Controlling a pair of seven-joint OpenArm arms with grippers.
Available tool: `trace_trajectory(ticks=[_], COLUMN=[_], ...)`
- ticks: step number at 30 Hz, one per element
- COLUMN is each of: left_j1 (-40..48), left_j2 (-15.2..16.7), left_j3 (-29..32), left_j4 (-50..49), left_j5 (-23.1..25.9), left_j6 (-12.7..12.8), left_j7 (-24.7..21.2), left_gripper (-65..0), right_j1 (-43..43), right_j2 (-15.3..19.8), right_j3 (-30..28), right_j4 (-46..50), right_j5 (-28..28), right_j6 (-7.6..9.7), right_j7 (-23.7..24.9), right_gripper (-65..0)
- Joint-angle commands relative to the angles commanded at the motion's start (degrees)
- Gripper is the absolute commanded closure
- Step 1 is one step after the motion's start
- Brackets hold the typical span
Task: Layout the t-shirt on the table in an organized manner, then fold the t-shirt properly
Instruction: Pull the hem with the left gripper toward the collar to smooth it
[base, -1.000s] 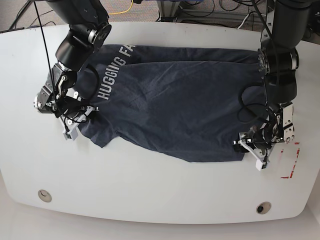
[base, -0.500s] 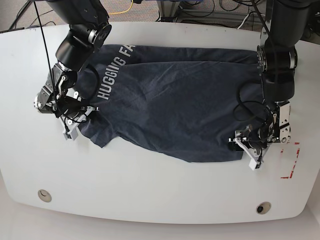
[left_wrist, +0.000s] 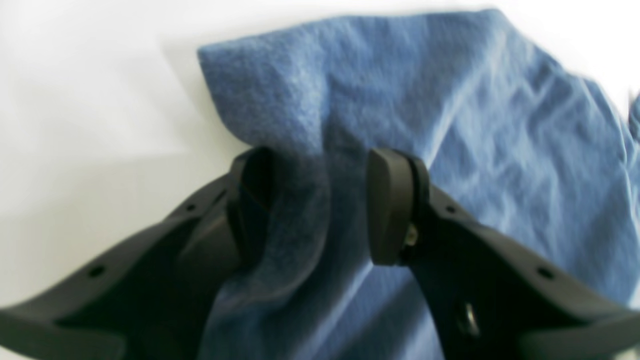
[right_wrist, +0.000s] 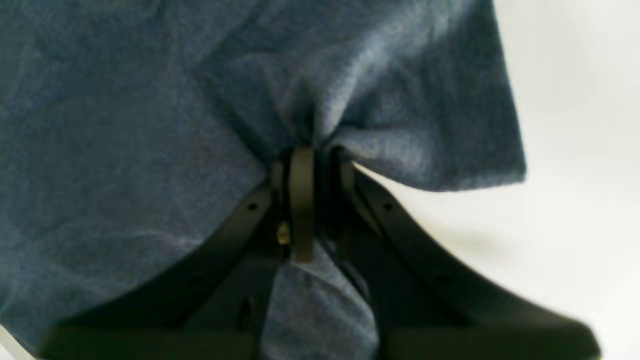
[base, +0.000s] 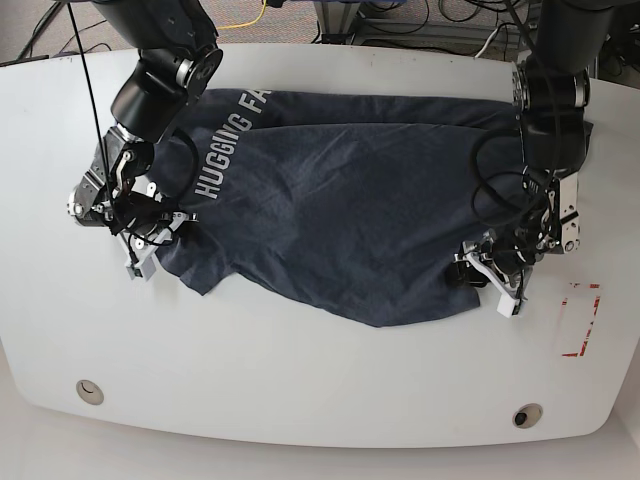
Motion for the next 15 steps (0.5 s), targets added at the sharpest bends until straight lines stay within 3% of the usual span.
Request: trace_trajectory(ticks=[8,15], left_j1=[8.2,10.5], left_j2=[-2.1,-2.9], left_j3=[-1.4,-6.9], left_j4=[15.6,19.5], left_j5=[-2.4,-2.5], left_j6=[0.4,0.4], left_j7=[4.6,7.2], left_gripper=[-28.7,-28.7], right_j1=[0.0,0.0], right_j2=[-0.1,-0.3], right_j3=[0.0,0.0], right_j4=[0.0,0.0], right_j5=[0.0,0.0], right_j6=[0.00,0.00], right_j7=[0.0,0.0], right_gripper=[-5.1,-5.1])
